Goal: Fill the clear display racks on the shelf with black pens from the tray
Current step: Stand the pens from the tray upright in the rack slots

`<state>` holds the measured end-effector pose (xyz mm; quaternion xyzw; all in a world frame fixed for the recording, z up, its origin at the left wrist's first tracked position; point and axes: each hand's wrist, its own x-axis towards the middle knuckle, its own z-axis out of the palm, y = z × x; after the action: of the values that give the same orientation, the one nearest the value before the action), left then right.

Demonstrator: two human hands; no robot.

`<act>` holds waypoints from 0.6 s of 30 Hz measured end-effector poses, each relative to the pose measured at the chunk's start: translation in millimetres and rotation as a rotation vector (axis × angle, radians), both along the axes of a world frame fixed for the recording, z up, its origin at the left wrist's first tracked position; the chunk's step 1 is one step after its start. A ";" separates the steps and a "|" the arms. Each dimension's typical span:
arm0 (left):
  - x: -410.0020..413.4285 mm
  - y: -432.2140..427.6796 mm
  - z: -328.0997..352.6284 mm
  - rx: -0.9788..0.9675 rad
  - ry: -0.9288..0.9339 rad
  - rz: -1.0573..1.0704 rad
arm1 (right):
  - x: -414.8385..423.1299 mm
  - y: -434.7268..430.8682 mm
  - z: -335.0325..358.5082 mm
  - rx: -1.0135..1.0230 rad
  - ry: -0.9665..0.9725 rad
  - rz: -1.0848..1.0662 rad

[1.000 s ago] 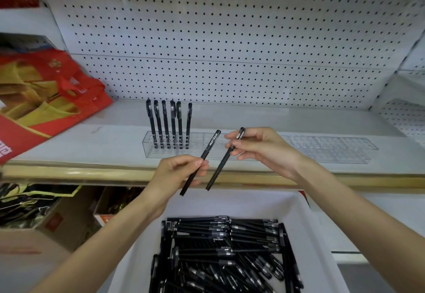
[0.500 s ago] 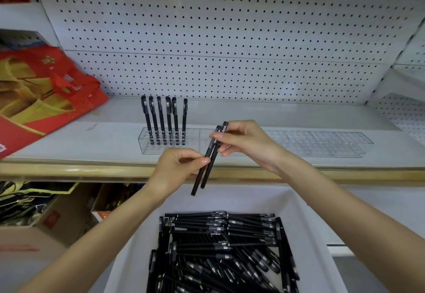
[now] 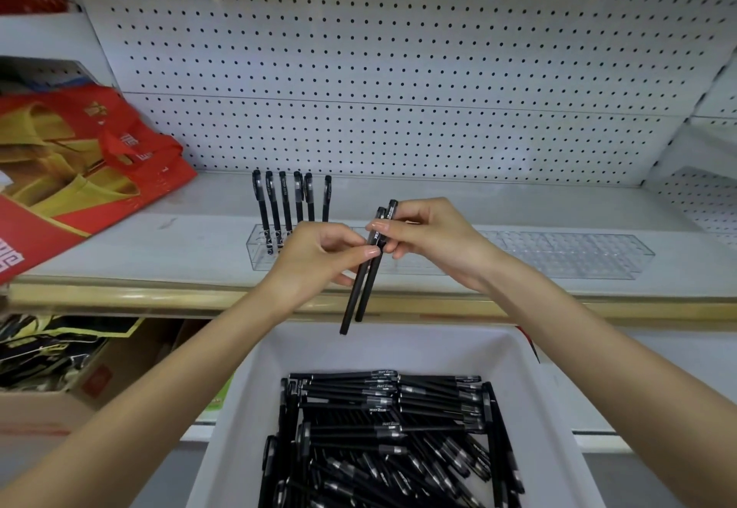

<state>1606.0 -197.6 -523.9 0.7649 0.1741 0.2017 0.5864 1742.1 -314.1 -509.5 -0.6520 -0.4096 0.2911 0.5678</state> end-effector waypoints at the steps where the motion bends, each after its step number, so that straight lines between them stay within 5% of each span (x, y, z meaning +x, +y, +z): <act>1: 1.1 0.8 -1.0 0.011 -0.004 0.004 | 0.7 -0.5 -0.7 -0.001 0.001 -0.002; 7: -1.3 12.3 9.7 0.114 -0.068 0.030 | 12.0 -3.7 6.8 0.059 0.044 -0.054; 18: -9.5 56.3 37.4 0.008 -0.163 0.158 | 49.0 41.7 40.8 0.073 -0.107 -0.144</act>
<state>1596.5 -141.3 -486.5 0.7323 0.1846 0.3096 0.5778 1791.1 -272.4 -468.7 -0.6733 -0.4015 0.1991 0.5880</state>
